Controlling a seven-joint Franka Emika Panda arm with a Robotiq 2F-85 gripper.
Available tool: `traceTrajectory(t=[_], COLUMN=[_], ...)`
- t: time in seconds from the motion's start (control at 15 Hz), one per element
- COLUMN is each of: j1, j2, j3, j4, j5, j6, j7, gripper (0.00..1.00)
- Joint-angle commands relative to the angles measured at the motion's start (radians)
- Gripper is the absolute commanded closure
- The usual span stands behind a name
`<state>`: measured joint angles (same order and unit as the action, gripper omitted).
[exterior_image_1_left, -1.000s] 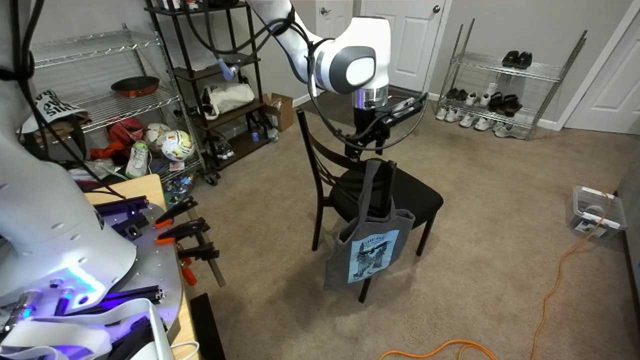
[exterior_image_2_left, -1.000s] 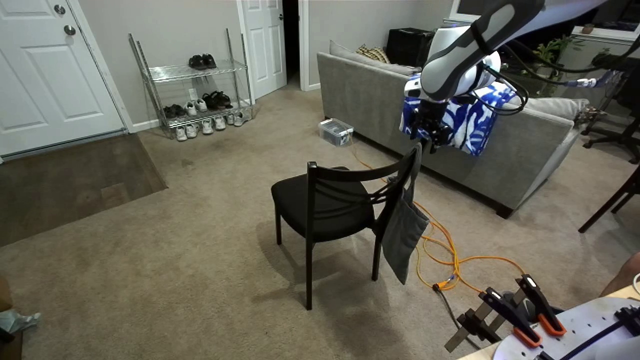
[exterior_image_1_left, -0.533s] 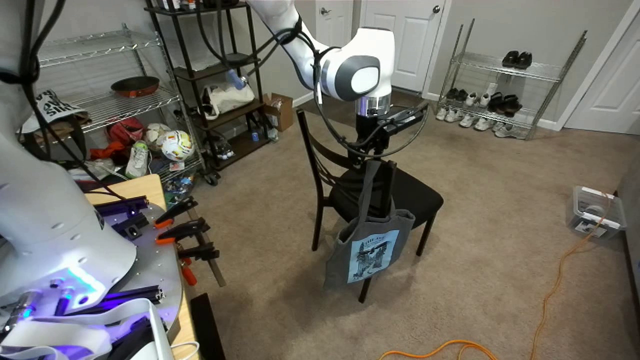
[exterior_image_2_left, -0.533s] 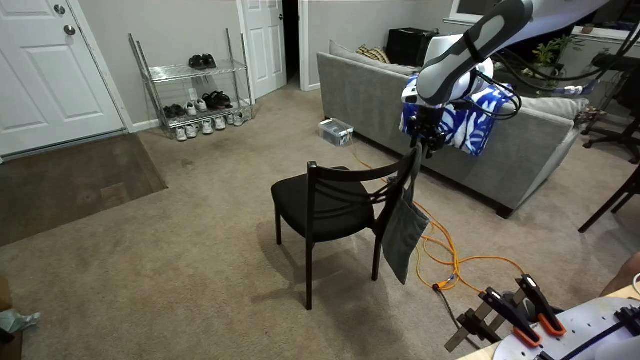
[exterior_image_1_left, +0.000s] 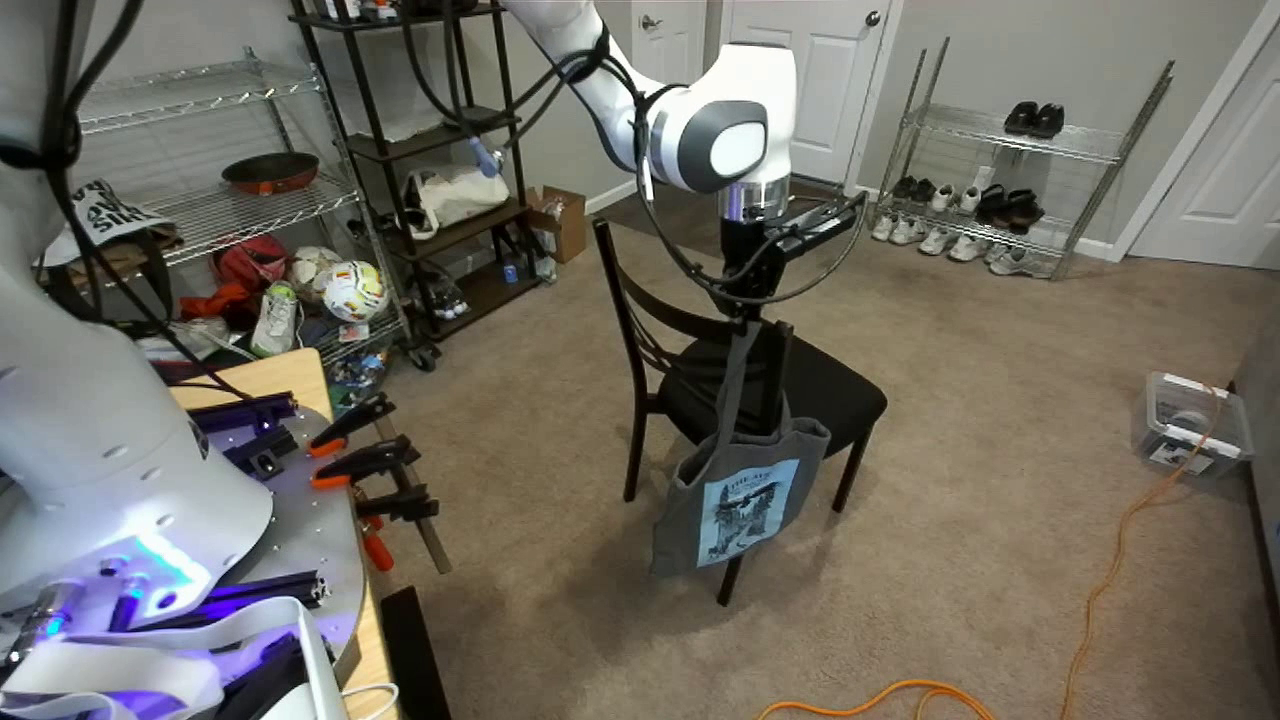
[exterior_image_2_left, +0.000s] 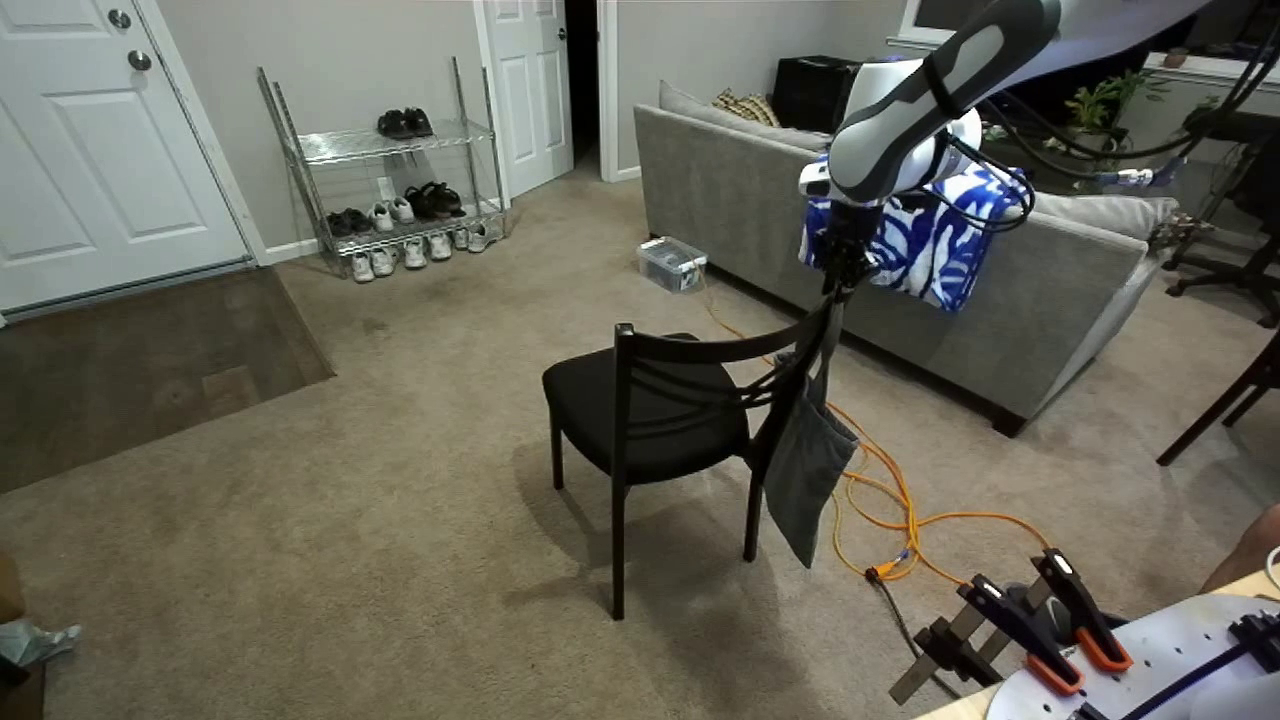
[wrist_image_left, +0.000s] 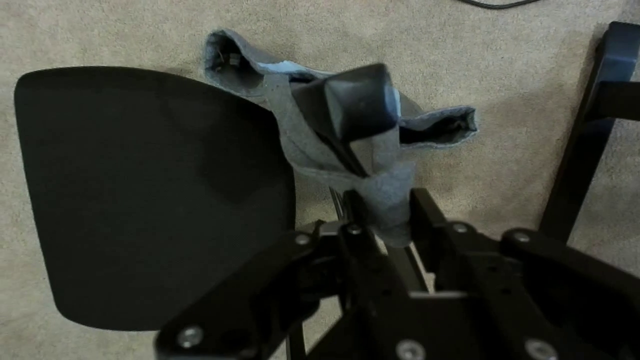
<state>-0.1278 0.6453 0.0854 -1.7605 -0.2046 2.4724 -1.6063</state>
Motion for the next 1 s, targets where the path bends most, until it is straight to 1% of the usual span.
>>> traceTrajectory(t=[0.0,0.07,0.4,0.6,0.67,0.73,0.93], j1=[-0.009,-0.008,-0.005,-0.006,-0.005,-0.008,-0.006], j2=[-0.062,-0.07,-0.118,-0.171,-0.194,-0.22,-0.287], j3=[0.002,0.001,-0.003,-0.005,-0.007,-0.005,-0.01], j4=[-0.056,-0.066,-0.117,-0.17,-0.181,-0.19,-0.211], j5=[0.011,0.008,0.002,0.001,0.002,0.008,0.015], j6=[0.016,0.022,0.065,0.102,0.104,0.1,0.097], j7=[-0.019,-0.019,-0.02,-0.016,-0.013,-0.02,-0.024], gripper=[0.97,0.94,0.95,0.95,0.99,1.0,1.0])
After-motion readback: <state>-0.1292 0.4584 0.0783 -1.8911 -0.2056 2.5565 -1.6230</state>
